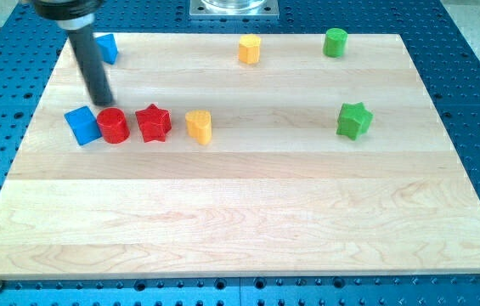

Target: Place the cube bottom of the red circle

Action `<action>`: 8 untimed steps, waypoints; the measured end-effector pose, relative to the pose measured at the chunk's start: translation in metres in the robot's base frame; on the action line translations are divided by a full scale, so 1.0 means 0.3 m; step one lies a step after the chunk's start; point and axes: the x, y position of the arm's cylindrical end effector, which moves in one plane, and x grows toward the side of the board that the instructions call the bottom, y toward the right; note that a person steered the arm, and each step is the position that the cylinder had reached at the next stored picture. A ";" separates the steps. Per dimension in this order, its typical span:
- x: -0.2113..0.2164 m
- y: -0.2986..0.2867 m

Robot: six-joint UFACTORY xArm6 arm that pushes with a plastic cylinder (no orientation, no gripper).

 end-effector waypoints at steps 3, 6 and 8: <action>0.123 -0.117; 0.440 0.043; 0.517 -0.077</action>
